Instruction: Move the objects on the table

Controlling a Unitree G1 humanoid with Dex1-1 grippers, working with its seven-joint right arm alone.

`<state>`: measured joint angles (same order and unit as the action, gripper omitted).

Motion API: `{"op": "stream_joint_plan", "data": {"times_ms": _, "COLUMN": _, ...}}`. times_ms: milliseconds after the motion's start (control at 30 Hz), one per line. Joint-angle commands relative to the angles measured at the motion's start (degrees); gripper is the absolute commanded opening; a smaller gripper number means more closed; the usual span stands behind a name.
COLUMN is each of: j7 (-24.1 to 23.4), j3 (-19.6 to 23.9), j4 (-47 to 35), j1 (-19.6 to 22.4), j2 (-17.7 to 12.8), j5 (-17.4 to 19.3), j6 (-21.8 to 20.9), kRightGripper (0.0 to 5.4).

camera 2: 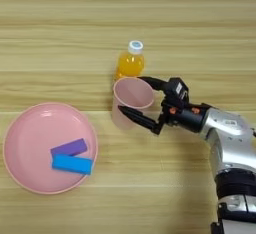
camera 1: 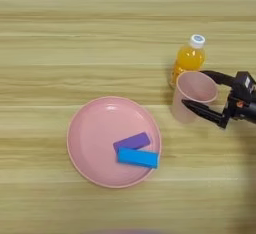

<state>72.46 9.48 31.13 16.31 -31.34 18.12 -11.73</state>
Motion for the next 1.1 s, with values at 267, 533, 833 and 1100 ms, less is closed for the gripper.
{"op": "stream_joint_plan", "data": {"times_ms": 267, "j7": -1.13, "j3": 1.90, "j4": -5.90, "j1": 2.25, "j2": -2.99, "j5": 1.98, "j6": 0.43, "kRightGripper": 5.39}}
{"op": "stream_joint_plan", "data": {"times_ms": 533, "j7": -1.29, "j3": 2.05, "j4": -9.66, "j1": 1.22, "j2": -3.02, "j5": 2.96, "j6": 1.49, "kRightGripper": 5.39}}
{"op": "stream_joint_plan", "data": {"times_ms": 833, "j7": -1.98, "j3": 2.51, "j4": -15.85, "j1": -0.29, "j2": -2.88, "j5": 4.47, "j6": 3.00, "kRightGripper": 5.39}}
{"op": "stream_joint_plan", "data": {"times_ms": 1100, "j7": -2.11, "j3": 2.12, "j4": -23.98, "j1": -3.01, "j2": -2.33, "j5": 5.52, "j6": 4.43, "kRightGripper": 5.39}}
